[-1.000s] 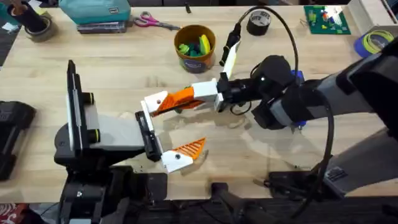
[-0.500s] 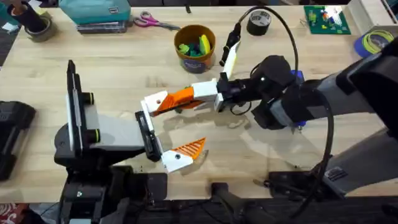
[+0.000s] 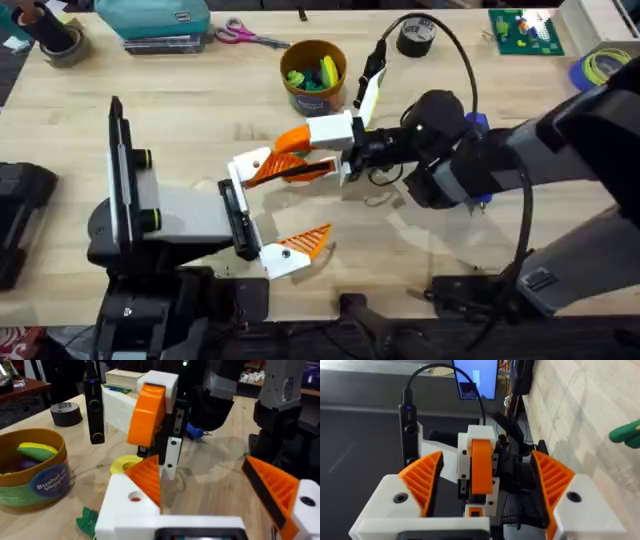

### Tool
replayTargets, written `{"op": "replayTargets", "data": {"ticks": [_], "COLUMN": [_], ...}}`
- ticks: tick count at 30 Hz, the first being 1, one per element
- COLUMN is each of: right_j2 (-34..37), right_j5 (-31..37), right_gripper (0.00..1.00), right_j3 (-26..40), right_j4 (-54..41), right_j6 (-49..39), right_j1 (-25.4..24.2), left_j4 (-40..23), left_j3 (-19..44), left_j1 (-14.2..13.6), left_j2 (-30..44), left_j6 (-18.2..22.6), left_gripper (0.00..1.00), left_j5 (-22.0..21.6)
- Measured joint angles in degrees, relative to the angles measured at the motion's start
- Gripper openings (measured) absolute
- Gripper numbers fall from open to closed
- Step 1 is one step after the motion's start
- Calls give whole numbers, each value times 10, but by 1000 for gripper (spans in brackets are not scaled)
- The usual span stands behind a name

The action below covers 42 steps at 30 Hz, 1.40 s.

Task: Pick up the gripper from the table and insert it into the empty holder that is missing its gripper. Then pick up a screw, insert it into the mounting hole, and use the screwdriver to tighten it. Finally, clean up the table by picking up the vegetable and placing it into the bucket.

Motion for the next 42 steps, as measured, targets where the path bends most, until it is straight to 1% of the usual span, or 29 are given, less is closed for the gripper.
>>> {"op": "replayTargets", "data": {"ticks": [7,12,18,24,27,32,34,37,42], "right_j2": [0,-3,-39,-78,-114,-190,-228,-285,-377], "right_j5": [2,-4,-33,-58,-73,-105,-117,-133,-157], "right_gripper": [994,995,994,995,994,995,995,995,996], "right_j3": [0,0,0,-7,-14,-19,-19,-19,-19], "right_j4": [0,-8,-82,-119,-192,-391,-468,-548,-639], "right_j6": [0,0,-3,-24,-49,-136,-180,-235,-303], "right_j1": [0,-11,-47,-94,-120,-167,-195,-241,-335], "left_j4": [0,0,0,0,0,0,0,0,0], "left_j3": [0,0,0,0,0,0,0,0,0], "left_j1": [0,0,0,0,0,0,0,0,0], "left_j2": [0,0,0,0,0,0,0,0,0], "left_j6": [0,0,0,0,0,0,0,0,0], "left_gripper": [986,986,986,985,985,986,986,986,986], "left_j5": [0,0,0,0,0,0,0,0,0]}}
